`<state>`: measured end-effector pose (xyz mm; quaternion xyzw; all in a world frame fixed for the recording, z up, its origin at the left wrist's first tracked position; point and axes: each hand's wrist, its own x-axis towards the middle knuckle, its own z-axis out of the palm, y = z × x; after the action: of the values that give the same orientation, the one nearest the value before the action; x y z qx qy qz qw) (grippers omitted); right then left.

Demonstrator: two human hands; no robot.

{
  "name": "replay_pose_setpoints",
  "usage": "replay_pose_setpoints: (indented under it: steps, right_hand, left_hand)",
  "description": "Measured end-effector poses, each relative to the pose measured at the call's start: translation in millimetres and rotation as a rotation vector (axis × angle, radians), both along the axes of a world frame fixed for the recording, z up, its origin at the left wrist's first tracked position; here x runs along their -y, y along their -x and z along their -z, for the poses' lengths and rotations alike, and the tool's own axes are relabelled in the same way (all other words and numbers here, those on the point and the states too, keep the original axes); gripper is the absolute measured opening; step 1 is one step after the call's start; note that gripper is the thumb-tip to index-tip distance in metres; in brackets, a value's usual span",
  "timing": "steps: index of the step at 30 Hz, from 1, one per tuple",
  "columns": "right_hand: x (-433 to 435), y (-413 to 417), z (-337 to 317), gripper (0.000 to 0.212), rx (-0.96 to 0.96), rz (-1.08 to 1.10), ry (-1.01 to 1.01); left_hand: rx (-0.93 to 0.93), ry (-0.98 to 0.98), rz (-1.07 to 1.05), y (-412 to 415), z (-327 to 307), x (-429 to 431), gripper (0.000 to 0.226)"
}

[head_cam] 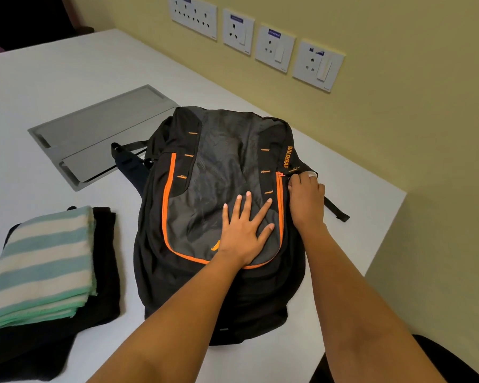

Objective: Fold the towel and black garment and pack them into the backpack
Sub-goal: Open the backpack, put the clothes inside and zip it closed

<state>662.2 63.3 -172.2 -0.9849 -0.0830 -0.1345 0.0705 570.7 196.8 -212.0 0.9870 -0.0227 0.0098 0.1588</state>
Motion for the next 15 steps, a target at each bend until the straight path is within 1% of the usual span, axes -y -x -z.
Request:
replay_pose_setpoints:
  steps: [6,9,11,13,15]
  right_hand:
    - [12.0,6.3,-5.9,0.023,-0.005,0.014,0.007]
    - [16.5,13.8,-8.9,0.023,0.002,0.003,-0.034]
    - [17.7,20.9,-11.7,0.023,-0.008,-0.003,-0.141]
    - [17.3,26.6,-15.5,0.022,-0.022,0.001,-0.299]
    - [16.0,29.7,-20.6,0.020,-0.043,0.014,-0.402]
  left_hand:
    - [-0.052,0.027,0.000,-0.9,-2.9,-0.7,0.069]
    - [-0.080,0.018,0.000,-1.4,-6.3,-0.9,0.061]
    - [-0.113,0.021,0.004,-1.6,-8.2,-0.4,0.054]
    - [-0.177,0.038,0.001,-4.8,-14.1,0.1,0.052]
    - [-0.244,0.070,-0.032,-11.2,-28.1,3.4,0.050]
